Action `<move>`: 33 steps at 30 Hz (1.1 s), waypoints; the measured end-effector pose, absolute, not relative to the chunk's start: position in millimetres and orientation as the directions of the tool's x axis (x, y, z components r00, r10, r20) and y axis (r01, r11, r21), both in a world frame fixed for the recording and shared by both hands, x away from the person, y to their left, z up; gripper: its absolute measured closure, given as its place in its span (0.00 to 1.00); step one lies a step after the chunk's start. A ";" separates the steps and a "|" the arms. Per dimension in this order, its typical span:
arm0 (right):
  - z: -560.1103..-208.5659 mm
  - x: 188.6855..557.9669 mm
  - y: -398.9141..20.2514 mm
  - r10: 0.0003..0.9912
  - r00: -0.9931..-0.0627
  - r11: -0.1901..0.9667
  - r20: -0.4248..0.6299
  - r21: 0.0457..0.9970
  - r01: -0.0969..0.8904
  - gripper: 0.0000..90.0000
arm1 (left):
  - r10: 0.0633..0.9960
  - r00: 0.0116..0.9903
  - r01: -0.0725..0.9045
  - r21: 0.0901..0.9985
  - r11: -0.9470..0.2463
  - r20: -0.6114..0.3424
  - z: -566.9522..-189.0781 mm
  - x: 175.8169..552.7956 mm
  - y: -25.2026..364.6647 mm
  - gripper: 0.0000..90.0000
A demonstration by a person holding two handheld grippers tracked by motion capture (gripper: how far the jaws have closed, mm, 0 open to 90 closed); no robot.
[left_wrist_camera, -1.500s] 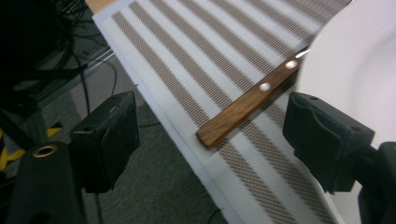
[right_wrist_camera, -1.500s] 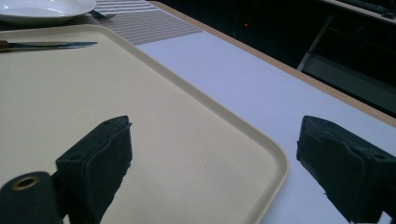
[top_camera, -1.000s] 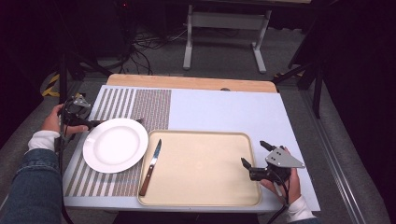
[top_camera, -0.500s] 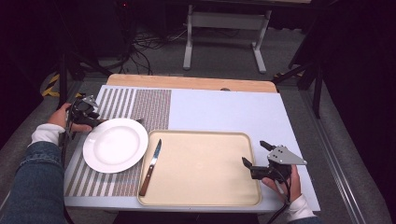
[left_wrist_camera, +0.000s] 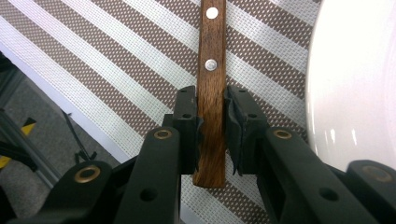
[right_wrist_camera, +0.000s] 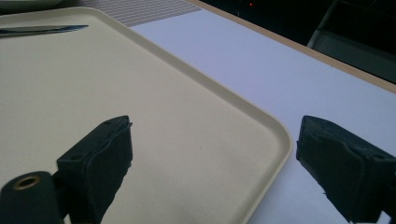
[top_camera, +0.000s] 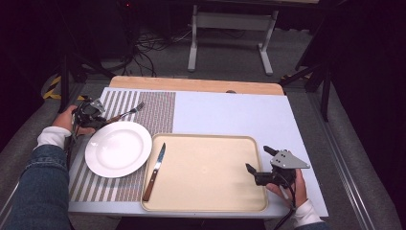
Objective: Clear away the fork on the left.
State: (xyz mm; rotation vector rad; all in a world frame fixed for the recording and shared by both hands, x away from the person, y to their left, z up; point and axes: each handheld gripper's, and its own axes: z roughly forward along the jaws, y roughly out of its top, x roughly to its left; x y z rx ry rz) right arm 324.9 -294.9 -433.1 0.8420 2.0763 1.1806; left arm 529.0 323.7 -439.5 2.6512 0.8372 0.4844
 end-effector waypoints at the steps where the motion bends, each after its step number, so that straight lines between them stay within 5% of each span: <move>1: -433.0 324.9 -294.9 0.763 -0.619 0.405 -0.189 0.885 0.229 0.13 | 0.592 0.770 0.477 0.402 -0.782 0.237 -439.4 529.1 323.2 0.84; 13: -432.6 323.9 -292.8 0.756 -0.621 0.418 -0.206 0.883 0.216 0.13 | 0.646 0.660 0.434 0.507 -0.745 0.384 -421.5 516.5 313.5 0.84; 33: -428.8 325.6 -295.1 0.741 -0.634 0.417 -0.222 0.892 0.175 0.12 | 0.758 0.558 0.345 0.735 -0.583 0.339 -391.9 489.2 303.7 0.84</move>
